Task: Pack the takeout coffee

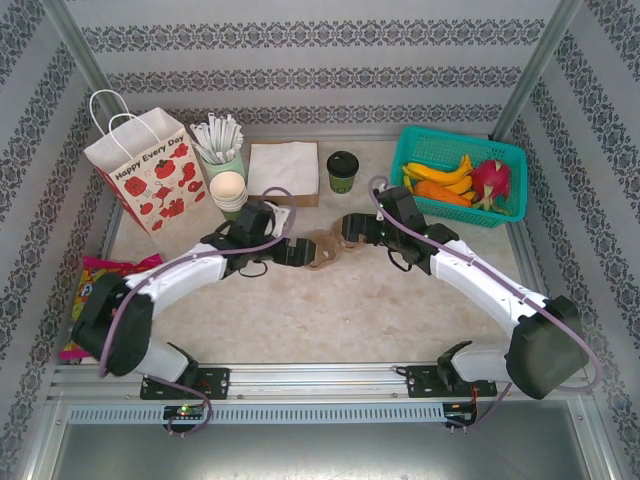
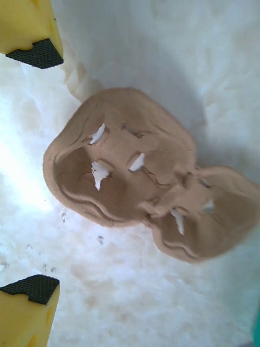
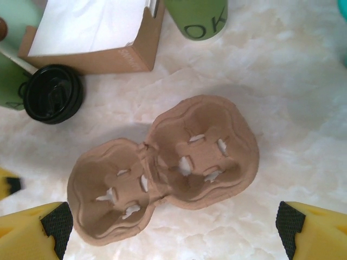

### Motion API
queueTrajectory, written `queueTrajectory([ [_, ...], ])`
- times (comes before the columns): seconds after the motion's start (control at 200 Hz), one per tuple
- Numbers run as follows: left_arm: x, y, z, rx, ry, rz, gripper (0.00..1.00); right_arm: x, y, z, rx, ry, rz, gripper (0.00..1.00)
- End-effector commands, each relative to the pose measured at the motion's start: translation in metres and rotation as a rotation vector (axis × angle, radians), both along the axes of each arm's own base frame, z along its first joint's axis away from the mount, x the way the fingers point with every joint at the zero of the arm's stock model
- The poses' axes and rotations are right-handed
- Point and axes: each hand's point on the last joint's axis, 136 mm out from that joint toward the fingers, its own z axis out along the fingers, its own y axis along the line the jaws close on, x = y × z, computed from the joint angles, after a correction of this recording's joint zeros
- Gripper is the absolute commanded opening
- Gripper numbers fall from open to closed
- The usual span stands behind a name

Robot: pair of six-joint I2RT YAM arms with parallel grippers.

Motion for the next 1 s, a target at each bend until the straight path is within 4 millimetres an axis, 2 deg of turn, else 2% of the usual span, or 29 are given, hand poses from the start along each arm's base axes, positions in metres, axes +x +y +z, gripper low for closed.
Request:
queueTrajectory([
  [0.0, -0.017, 0.027, 0.017, 0.06, -0.018, 0.03, 1.0, 0.011, -0.017, 0.009, -0.022, -0.049, -0.116, 0.98],
  [0.145, -0.031, 0.06, 0.056, 0.079, -0.039, 0.119, 1.0, 0.014, -0.018, 0.017, 0.009, -0.101, -0.134, 0.98],
  [0.235, -0.03, 0.083, 0.089, 0.091, -0.055, 0.203, 1.0, 0.015, -0.019, 0.021, 0.013, -0.121, -0.143, 0.98],
  [0.35, -0.019, 0.132, 0.129, 0.158, -0.069, 0.416, 1.0, 0.016, -0.02, 0.026, 0.015, -0.135, -0.146, 0.98],
  [0.485, -0.006, 0.195, 0.156, 0.203, -0.032, 0.676, 1.0, 0.015, -0.016, 0.031, 0.015, -0.153, -0.122, 0.98],
  [0.609, 0.003, 0.254, 0.177, 0.199, -0.065, 0.899, 1.0, 0.013, -0.014, 0.031, -0.011, -0.161, -0.101, 0.98],
  [0.729, 0.005, 0.312, 0.196, 0.103, -0.09, 1.109, 1.0, 0.011, -0.014, 0.03, -0.029, -0.163, -0.094, 0.98],
  [0.884, 0.006, 0.34, 0.209, 0.12, -0.07, 1.186, 1.0, 0.008, -0.016, 0.029, -0.055, -0.158, -0.095, 0.98],
  [0.999, 0.005, 0.38, 0.203, 0.095, -0.028, 1.289, 1.0, 0.007, -0.017, 0.027, -0.058, -0.156, -0.099, 0.97],
])
